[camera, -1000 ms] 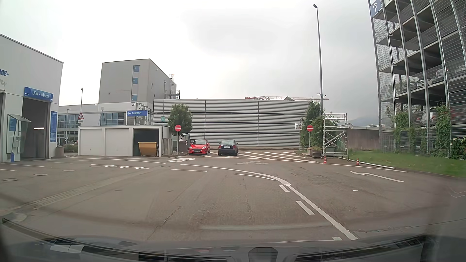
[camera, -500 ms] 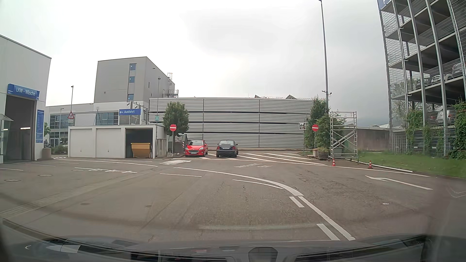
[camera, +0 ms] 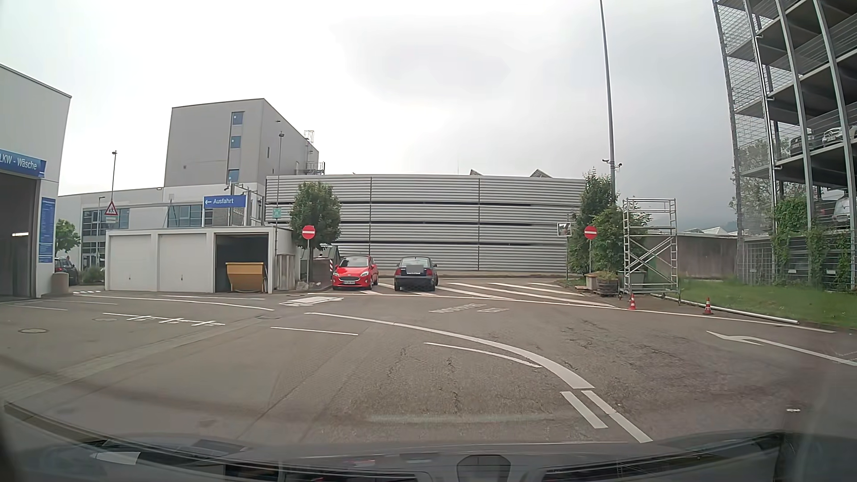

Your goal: Follow the waypoints while adhering to traffic rules and regulations

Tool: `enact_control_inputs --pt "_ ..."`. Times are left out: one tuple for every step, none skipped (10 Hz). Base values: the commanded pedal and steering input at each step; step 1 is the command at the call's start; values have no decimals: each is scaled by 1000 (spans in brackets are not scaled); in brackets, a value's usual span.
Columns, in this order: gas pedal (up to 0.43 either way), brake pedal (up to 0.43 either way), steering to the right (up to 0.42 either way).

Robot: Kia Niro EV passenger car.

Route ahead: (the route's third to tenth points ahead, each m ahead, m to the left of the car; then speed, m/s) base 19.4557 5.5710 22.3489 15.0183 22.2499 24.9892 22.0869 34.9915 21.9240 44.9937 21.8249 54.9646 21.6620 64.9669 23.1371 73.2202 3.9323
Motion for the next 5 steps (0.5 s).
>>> enact_control_inputs --pt "0 0 0" --pt "0 0 0" --pt "0 0 0" --pt "0 0 0" --pt "0 0 0"
